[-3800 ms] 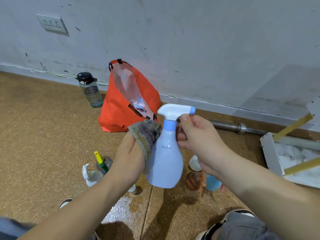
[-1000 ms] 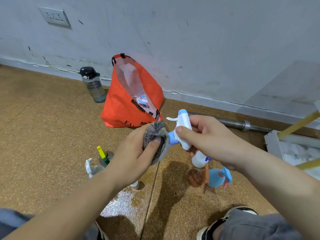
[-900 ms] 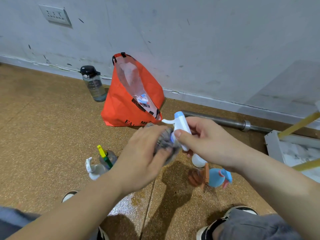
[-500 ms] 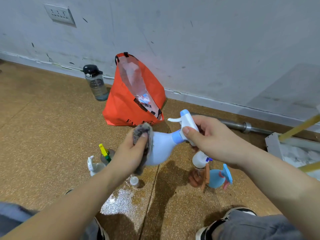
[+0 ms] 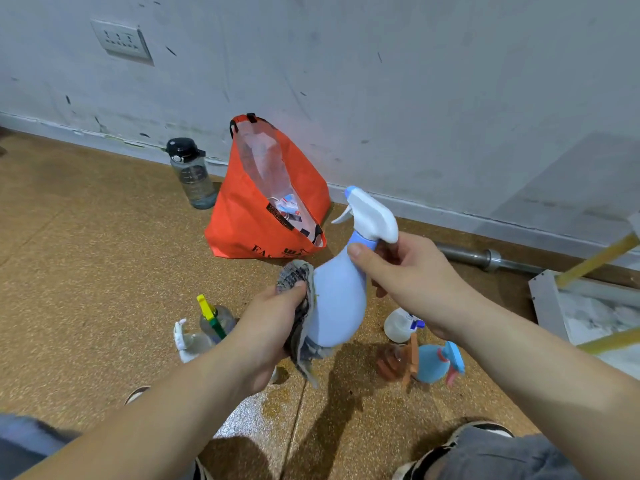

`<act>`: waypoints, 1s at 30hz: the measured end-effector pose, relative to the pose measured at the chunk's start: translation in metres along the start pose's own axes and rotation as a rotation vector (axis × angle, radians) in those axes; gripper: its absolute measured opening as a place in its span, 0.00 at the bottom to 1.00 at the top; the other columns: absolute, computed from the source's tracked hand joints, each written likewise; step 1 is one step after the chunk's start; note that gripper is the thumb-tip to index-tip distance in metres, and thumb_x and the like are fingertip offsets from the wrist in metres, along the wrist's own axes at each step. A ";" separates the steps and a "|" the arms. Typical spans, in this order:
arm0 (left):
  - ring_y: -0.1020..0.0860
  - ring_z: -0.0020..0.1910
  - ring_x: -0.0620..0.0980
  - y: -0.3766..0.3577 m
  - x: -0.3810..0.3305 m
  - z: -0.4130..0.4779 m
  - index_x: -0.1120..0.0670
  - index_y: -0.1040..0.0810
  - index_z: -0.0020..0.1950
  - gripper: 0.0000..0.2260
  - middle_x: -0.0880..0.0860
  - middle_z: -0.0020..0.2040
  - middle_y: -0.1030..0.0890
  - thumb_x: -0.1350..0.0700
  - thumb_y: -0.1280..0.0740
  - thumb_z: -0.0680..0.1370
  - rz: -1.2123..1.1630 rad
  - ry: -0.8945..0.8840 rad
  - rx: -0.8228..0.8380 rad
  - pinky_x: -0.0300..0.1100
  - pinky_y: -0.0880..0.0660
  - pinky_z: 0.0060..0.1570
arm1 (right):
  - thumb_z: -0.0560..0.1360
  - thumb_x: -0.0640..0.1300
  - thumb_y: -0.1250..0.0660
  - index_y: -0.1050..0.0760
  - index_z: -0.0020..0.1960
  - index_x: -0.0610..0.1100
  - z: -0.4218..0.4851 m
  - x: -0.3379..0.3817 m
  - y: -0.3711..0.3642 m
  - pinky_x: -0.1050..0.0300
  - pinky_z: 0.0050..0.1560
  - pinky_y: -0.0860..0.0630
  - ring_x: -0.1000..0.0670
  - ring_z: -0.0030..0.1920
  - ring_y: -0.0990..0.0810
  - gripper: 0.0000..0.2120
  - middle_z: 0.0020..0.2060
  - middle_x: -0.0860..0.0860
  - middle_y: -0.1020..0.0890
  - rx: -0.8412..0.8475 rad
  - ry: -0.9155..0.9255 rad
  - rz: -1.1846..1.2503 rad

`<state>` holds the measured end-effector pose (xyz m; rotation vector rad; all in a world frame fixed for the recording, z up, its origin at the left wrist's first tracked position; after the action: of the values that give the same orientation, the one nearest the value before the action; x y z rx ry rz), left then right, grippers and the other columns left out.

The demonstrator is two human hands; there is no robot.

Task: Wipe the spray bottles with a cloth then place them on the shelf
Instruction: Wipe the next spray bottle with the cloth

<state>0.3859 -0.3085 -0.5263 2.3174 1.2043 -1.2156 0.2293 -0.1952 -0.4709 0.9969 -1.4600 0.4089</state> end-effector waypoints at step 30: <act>0.20 0.52 0.51 0.003 -0.012 0.013 0.49 0.21 0.58 0.12 0.49 0.50 0.16 0.44 0.40 0.85 0.730 -0.495 -0.051 0.48 0.24 0.53 | 0.79 0.50 0.28 0.29 0.41 0.61 -0.018 -0.038 -0.006 0.65 0.40 0.36 0.57 0.40 0.27 0.12 0.42 0.51 0.27 0.128 0.176 -0.502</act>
<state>0.3776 -0.3238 -0.5255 1.9471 0.1839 -1.3069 0.2399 -0.1719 -0.5052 1.3494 -0.9897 0.2168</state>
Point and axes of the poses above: each hand's wrist, its own z-axis towards the middle knuckle, its own y-axis out of the back of the hand, x = y × z, the point moved 2 cm from there along z, towards the middle knuckle
